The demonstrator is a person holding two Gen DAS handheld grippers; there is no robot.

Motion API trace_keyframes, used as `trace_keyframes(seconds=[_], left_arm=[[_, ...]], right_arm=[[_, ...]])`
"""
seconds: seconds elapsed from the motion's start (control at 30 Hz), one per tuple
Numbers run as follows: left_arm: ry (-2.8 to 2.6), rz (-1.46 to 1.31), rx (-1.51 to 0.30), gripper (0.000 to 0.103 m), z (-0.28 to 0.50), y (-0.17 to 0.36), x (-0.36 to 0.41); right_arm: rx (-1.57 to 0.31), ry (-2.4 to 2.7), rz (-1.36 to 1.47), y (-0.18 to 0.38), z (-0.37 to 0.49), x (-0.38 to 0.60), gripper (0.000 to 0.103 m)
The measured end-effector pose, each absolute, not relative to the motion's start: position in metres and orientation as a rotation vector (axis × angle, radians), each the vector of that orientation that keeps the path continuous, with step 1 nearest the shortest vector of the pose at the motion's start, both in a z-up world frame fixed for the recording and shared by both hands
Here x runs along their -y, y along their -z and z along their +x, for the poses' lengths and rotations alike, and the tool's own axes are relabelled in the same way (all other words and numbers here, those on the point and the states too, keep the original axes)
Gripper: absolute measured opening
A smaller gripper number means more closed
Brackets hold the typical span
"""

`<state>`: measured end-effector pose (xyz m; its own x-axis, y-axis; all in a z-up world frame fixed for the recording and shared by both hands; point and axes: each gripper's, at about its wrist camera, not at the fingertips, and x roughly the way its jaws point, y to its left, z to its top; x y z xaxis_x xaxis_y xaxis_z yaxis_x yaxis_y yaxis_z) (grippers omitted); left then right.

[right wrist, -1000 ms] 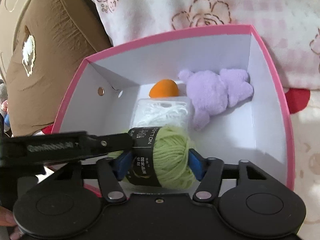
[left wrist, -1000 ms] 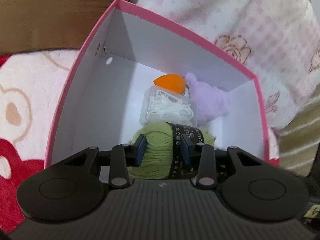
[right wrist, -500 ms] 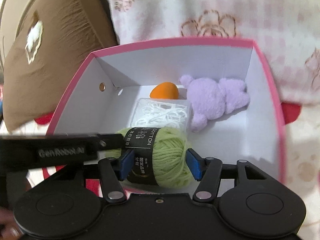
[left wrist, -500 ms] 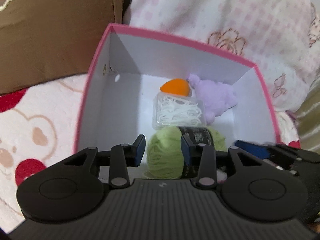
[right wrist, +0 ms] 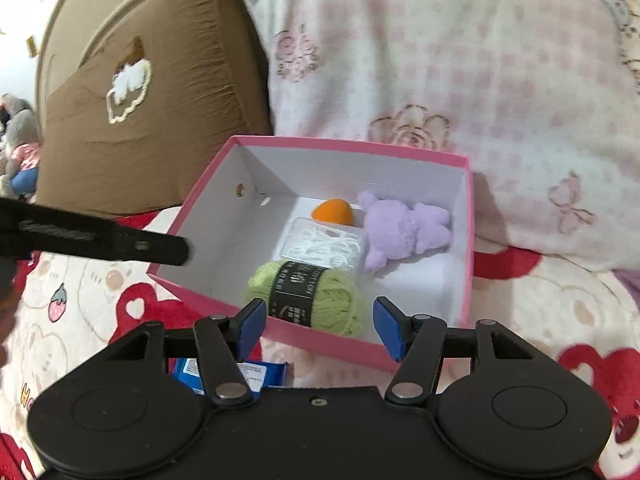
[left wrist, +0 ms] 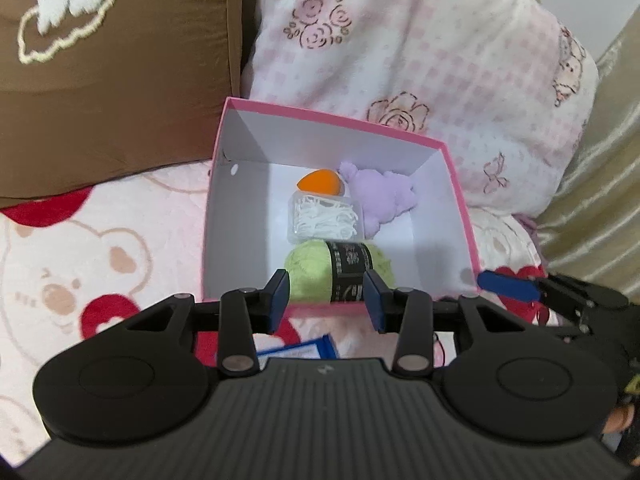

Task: Organize objects
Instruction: 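Withdraw the right tool and move it toward the white tissue pack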

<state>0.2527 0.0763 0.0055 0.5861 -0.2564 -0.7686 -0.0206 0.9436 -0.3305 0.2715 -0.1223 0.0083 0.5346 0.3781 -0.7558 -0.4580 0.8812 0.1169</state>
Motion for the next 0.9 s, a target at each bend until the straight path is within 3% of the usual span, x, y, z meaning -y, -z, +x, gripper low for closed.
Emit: trace_keyframes(seconds=[0.5, 0.9], left_arm=[[0.208, -0.127, -0.949, 0.048, 0.156, -0.076, -0.034], [0.308, 0.031, -0.905, 0.058, 0.103, -0.09, -0.007]], right_arm=[[-0.746, -0.626, -0.256, -0.074, 0.182, 0.144, 0.068], [-0.757, -0.659, -0.281, -0.094, 0.138, 0.175, 0.071]])
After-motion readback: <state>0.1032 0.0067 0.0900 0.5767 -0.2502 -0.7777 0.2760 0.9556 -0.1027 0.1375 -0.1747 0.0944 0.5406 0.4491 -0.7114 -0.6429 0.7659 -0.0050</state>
